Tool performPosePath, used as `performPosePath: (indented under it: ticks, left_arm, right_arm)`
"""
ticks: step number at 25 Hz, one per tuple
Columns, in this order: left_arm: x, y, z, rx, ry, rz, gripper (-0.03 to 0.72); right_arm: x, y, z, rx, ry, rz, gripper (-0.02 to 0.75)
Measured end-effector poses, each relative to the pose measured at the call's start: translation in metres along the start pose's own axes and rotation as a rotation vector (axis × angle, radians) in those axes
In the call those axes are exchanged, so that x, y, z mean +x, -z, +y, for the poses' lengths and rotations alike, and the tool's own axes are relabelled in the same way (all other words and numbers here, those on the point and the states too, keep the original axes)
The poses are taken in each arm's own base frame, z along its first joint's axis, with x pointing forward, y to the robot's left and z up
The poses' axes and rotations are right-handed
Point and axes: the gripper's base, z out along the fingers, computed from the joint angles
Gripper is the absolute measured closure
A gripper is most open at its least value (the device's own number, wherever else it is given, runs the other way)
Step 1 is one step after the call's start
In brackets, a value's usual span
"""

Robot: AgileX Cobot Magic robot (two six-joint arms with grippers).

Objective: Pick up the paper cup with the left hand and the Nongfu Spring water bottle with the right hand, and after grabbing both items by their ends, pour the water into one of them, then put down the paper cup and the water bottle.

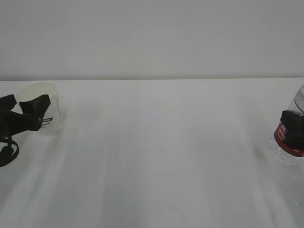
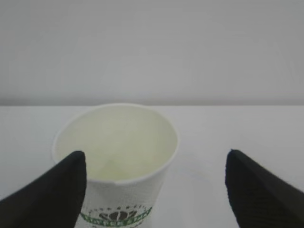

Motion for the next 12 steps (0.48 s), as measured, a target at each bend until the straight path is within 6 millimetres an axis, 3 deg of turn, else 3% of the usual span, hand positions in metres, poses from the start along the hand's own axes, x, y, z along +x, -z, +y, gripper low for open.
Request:
performPosePath:
  ticks: [12]
  left_arm:
    - [0.033, -0.006, 0.007, -0.041, 0.011, 0.117, 0.004]
  right_arm:
    - [0.0, 0.0, 0.0, 0.0, 0.0, 0.0, 0.325]
